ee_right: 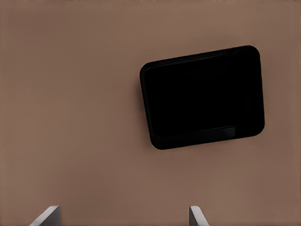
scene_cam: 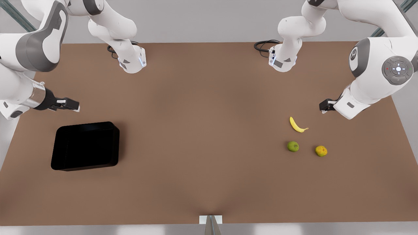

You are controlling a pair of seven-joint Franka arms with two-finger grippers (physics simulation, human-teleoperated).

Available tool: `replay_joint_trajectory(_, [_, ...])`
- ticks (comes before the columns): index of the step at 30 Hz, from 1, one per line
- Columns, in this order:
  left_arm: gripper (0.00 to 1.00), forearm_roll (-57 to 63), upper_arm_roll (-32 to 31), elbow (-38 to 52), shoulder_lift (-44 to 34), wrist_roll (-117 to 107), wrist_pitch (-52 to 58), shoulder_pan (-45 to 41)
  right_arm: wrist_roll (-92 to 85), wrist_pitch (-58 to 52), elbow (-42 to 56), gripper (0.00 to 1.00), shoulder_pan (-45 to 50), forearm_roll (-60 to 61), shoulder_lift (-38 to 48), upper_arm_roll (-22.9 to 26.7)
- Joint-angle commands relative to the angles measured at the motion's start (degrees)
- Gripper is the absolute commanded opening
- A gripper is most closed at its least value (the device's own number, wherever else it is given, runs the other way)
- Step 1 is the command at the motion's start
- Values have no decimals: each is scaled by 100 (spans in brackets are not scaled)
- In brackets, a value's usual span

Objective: Place the storage box in the middle with the right arm, and place the apple in the storage box with the left arm

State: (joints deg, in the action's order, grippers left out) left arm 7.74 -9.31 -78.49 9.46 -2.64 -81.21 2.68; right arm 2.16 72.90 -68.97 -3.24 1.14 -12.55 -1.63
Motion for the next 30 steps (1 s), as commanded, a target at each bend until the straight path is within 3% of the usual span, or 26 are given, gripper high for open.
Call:
replay_joint_trajectory(1, [100, 0, 0, 0, 4, 0, 9, 5, 4, 5, -19, 100, 8, -35, 25, -4])
replay_joint_trajectory(3, [100, 9, 0, 18, 223, -26, 26, -48, -5, -12, -28, 100, -1, -114, 25, 4])
replay_joint_trajectory(6, [100, 9, -9, 0, 1400, -105, -289, -321, -646, 172, -19, 100, -168, -123, -186, 628])
replay_joint_trajectory(7, [100, 9, 0, -123, 1673, -149, -605, -286, -865, 304, -37, 100, -467, -114, -283, 628])
replay_joint_trajectory(10, [100, 17, 123, -1133, 1779, -773, -2249, -224, -1587, 840, -46, 100, -1038, -79, -634, 628])
replay_joint_trajectory(14, [100, -9, 184, -1652, 2078, -1389, -2908, -136, -2447, 1499, -151, 100, -1126, -17, -1302, 611])
replay_joint_trajectory(17, [100, -18, 202, -2627, 1885, -1389, -4183, 5, -2580, 2738, -1144, 100, -1161, 0, -1373, 541])
replay_joint_trajectory(19, [100, -27, 211, -3032, 1876, -1397, -4772, 75, -2510, 2879, -1408, 100, -1241, 0, -1390, 470])
replay_joint_trajectory(22, [100, -264, 211, -3129, 2016, -1415, -4896, 145, -2501, 3371, -1900, 100, -1442, -70, -1469, 470])
replay_joint_trajectory(30, [100, -475, 202, -3076, 2201, -1389, -4887, 136, -2571, 4311, -2076, 100, -1961, -272, -2181, 461])
